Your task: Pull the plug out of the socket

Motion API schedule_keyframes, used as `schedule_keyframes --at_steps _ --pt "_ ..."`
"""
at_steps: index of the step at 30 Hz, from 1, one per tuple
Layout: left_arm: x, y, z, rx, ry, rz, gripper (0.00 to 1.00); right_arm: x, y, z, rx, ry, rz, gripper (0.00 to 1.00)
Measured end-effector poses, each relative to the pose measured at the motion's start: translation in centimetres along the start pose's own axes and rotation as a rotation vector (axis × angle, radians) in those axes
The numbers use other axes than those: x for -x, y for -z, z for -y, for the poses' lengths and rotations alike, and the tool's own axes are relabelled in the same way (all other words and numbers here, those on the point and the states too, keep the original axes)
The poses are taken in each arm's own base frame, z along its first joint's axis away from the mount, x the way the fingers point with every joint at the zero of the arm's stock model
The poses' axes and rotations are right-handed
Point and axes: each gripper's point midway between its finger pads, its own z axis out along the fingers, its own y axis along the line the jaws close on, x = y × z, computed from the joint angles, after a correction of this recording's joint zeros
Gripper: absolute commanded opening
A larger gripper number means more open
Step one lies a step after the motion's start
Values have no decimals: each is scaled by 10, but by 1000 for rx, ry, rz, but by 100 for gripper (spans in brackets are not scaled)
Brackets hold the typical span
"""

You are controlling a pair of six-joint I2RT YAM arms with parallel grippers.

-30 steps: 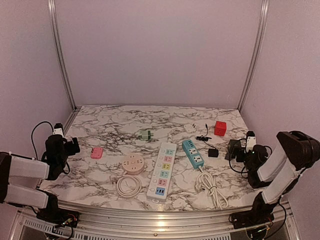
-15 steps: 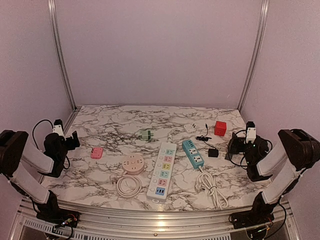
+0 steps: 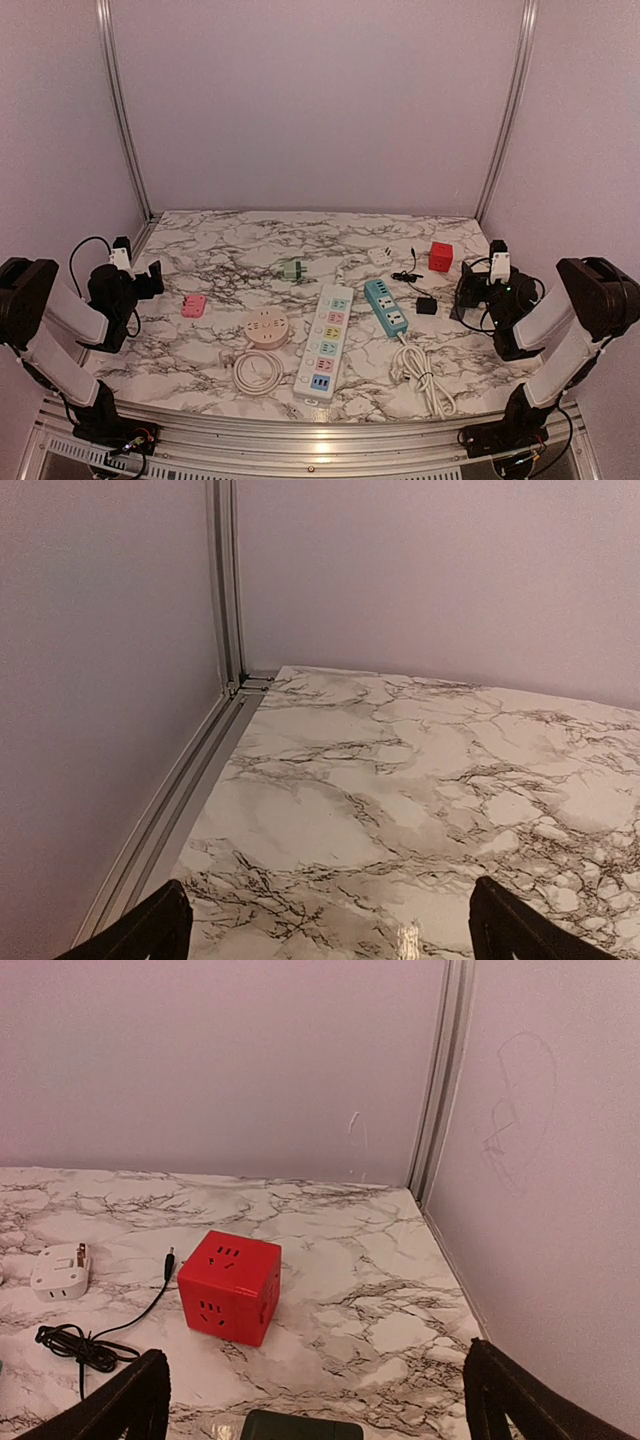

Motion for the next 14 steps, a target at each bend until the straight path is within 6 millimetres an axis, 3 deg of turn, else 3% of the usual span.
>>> schedule_keyframes --at_steps 14 --pt "0 0 1 -5 0 0 99 0 0 0 2 0 0 99"
